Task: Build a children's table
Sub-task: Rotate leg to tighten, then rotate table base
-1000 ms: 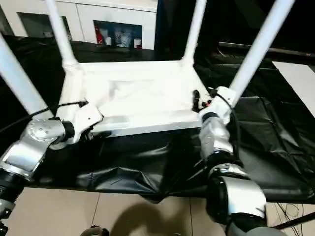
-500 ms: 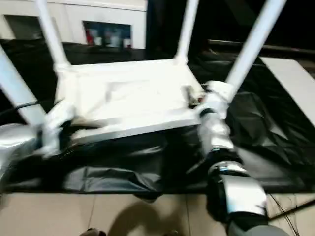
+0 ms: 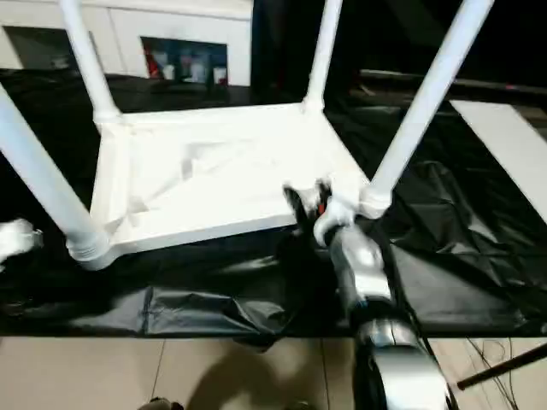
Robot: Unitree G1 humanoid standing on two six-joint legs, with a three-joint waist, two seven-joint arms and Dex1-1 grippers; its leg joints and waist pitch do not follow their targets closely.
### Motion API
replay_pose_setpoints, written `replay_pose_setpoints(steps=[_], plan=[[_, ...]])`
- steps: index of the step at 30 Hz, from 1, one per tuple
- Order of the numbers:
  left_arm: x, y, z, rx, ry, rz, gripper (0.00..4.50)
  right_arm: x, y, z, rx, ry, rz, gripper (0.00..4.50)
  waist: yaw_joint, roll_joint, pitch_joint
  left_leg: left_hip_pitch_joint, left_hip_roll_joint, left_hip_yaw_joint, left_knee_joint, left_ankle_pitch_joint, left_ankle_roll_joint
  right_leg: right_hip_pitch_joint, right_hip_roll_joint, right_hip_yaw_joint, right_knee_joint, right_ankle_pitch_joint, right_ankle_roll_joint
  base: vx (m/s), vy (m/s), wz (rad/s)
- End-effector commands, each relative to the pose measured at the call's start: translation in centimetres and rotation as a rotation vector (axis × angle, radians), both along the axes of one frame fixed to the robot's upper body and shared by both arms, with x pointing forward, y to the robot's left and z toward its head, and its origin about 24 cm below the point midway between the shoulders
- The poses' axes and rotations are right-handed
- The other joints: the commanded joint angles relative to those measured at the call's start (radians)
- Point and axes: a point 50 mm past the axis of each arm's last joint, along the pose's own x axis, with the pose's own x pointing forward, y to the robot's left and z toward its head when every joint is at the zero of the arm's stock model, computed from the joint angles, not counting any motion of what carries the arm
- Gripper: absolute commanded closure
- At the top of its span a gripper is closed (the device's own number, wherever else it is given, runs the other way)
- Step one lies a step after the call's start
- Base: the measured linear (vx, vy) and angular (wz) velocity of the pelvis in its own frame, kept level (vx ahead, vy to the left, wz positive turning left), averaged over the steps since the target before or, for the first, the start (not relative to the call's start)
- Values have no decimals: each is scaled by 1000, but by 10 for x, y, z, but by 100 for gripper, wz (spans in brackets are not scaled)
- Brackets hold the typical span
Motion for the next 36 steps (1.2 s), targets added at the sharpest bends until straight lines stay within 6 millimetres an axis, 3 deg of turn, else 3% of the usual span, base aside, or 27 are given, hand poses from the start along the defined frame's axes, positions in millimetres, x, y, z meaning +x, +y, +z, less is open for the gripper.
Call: replay_pose_setpoints(steps=[1, 4, 7, 12, 18, 24, 25, 27, 36], plan=[[0, 14, 13, -15, -61, 45, 118, -3, -4, 2, -38, -12, 18, 71, -4, 25, -55, 40, -6, -2, -85, -408, -43, 21, -11, 14, -80, -263, -190, 0, 0, 0], [5, 28, 25, -58, -181, 122, 118, -9, -9, -5, -68, 20, -3, 71, -6, 27, -54, 44, -5, -5, -87, -435, -49, 18, -13, 17, -85, -305, -176, 0, 0, 0], [12, 34, 32, -133, -287, 185, 118, -10, -15, -10, -100, 57, -56, 71, -2, 31, -56, 48, -7, -4, -86, -431, -56, 17, -12, 17, -83, -278, -187, 0, 0, 0], [22, 25, 26, -271, -331, 163, 118, -10, -19, -16, -138, 111, -118, 71, -2, 27, -59, 48, -8, -3, -84, -420, -58, 20, -15, 17, -82, -276, -182, 0, 0, 0], [43, 12, 10, -256, -379, 176, 118, -10, -16, -14, -147, 112, -110, 71, -1, 26, -64, 44, -8, -3, -81, -372, -50, 29, -14, 17, -76, -207, -185, 0, 0, 0], [68, -13, 15, -366, -493, 159, 118, -8, -12, -16, -160, 135, -93, 71, 4, 25, -68, 44, -9, 1, -76, -324, -42, 34, -13, 15, -70, -138, -210, 0, 0, 0], [76, -23, 15, -396, -518, 161, 118, -7, -8, -17, -175, 145, -68, 71, 2, 26, -68, 39, -10, 0, -76, -317, -45, 39, -14, 14, -68, -131, -210, 0, 0, 0], [81, -39, 18, -485, -524, 126, 118, -6, -4, -18, -199, 161, -42, 71, 2, 26, -69, 41, -9, 0, -75, -318, -47, 39, -14, 14, -67, -130, -212, 0, 0, 0], [69, -92, 34, -773, -385, -169, 118, 3, 10, -16, -223, 181, 6, 71, 3, 23, -69, 39, -10, 4, -72, -303, -42, 40, -11, 11, -61, -109, -226, 0, 0, 0]])
